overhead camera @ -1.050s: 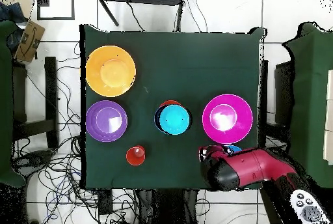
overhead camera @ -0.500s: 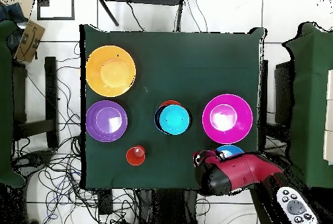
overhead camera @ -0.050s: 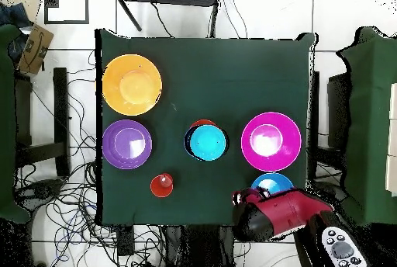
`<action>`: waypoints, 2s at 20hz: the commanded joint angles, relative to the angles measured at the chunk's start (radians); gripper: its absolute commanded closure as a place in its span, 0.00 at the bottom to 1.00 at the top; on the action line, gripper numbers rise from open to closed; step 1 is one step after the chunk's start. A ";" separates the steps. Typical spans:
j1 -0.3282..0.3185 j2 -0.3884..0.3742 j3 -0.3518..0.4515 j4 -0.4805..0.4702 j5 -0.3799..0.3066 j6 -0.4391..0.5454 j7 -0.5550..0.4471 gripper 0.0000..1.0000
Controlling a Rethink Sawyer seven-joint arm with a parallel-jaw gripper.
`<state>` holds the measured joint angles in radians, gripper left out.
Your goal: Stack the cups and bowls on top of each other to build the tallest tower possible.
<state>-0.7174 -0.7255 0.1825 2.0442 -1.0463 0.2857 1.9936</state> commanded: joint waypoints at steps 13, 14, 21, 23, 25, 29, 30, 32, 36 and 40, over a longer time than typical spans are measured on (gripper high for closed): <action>0.188 0.180 -0.274 -0.208 -0.101 -0.241 0.180 0.00; 0.176 0.183 -0.267 -0.202 -0.090 -0.244 0.160 0.00; 0.137 0.170 -0.221 -0.149 -0.032 -0.220 0.079 0.00; 0.121 0.153 -0.204 -0.128 -0.019 -0.193 0.058 0.00; 0.118 0.140 -0.203 -0.115 -0.010 -0.175 0.052 0.00; 0.119 0.108 -0.206 -0.088 0.008 -0.142 0.037 0.00; 0.119 0.102 -0.206 -0.082 0.011 -0.140 0.035 0.00; 0.125 0.095 -0.210 -0.076 0.014 -0.141 0.037 0.00; 0.111 0.084 -0.182 -0.059 0.021 -0.147 0.021 0.00; 0.054 0.060 -0.110 -0.011 0.041 -0.126 -0.032 0.00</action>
<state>-0.6278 -0.6382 -0.0868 1.9755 -1.0519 0.0945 1.9939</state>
